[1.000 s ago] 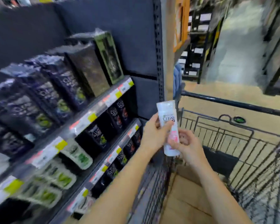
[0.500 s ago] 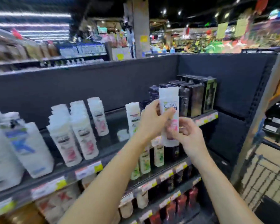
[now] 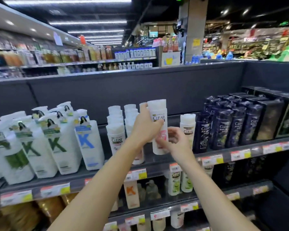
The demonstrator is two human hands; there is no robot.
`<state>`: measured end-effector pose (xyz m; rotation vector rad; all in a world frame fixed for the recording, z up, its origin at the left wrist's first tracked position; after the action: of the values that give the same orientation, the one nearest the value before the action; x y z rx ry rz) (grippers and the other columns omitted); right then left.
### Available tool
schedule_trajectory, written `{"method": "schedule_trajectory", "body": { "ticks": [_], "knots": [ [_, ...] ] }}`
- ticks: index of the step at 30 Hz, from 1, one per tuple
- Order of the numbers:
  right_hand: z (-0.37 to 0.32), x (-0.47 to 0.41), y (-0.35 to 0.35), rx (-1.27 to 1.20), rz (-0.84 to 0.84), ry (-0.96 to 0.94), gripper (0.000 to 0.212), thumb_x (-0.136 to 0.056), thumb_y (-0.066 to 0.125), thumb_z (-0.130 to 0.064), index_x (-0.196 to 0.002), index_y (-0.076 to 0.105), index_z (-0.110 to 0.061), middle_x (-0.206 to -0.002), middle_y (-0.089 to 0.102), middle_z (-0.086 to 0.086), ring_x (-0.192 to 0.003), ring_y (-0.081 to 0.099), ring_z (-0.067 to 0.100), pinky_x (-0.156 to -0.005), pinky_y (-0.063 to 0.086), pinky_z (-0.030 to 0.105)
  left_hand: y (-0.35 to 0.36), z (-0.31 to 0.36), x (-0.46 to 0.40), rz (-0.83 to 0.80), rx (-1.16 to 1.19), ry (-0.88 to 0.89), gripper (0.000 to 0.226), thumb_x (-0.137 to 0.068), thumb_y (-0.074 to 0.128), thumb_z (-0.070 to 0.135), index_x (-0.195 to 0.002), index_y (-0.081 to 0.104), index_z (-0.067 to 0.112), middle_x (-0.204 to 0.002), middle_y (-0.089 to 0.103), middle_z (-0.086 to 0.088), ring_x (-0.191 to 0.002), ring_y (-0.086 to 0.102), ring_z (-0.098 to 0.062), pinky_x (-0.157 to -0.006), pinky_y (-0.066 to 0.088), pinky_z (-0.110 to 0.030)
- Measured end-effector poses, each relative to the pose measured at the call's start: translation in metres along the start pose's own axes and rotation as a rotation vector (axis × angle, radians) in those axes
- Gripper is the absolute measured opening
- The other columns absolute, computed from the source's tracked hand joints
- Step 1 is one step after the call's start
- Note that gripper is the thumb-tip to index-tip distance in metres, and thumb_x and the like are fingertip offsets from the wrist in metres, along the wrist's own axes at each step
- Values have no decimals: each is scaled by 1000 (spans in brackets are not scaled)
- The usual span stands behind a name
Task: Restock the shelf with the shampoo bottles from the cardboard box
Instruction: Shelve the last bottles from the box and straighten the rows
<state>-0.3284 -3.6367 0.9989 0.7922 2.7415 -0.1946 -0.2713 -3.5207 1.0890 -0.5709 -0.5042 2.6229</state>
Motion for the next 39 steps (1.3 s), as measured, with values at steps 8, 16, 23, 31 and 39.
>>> {"method": "schedule_trajectory", "body": {
  "ticks": [8, 16, 23, 31, 39],
  "knots": [
    [53, -58, 5, 15, -71, 90, 38, -78, 82, -30, -108, 59, -29, -101, 70, -12, -95, 65, 2, -70, 52, 18, 25, -20, -60, 58, -340, -73, 75, -80, 64, -1, -142, 25, 18, -107, 53, -2, -96, 59, -25, -73, 53, -36],
    [85, -85, 22, 2, -147, 107, 39, -80, 79, -14, -111, 56, -23, -101, 65, -14, -93, 61, -1, -71, 51, 13, 51, -12, -82, 91, -994, 6, 42, -88, 57, 4, -125, 38, 0, -123, 49, -15, -87, 51, -23, -57, 29, -24],
    [97, -94, 23, 4, -148, 143, 43, -80, 79, -11, -117, 57, -20, -104, 66, -13, -92, 61, -4, -67, 49, 10, 44, -23, -93, 73, -908, -107, 29, -87, 52, -4, -113, 43, 3, -113, 55, -17, -76, 50, -25, -48, 28, -26],
    [103, -97, 27, 12, -138, 150, 47, -79, 80, -12, -118, 57, -21, -106, 67, -12, -98, 61, 1, -80, 51, 18, 38, -20, -94, 39, -896, -68, 25, -82, 54, -9, -89, 38, 10, -110, 52, -18, -74, 44, -25, -58, 36, -32],
    [106, -99, 32, 53, -131, 154, 48, -80, 80, -15, -120, 55, -22, -111, 65, -9, -105, 61, 8, -91, 54, 33, 35, -20, -93, 49, -928, -15, 20, -86, 53, -5, -99, 46, 9, -104, 54, -15, -80, 49, -25, -56, 33, -29]
  ]
}}
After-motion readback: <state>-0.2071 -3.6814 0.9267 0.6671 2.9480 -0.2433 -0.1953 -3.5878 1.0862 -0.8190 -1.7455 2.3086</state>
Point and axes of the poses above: each hand's wrist, its own x-axis away from the middle knuckle, its own y-axis out of the palm, z = x × y, the point moved 5 cm from there along -x, towards the middle knuckle
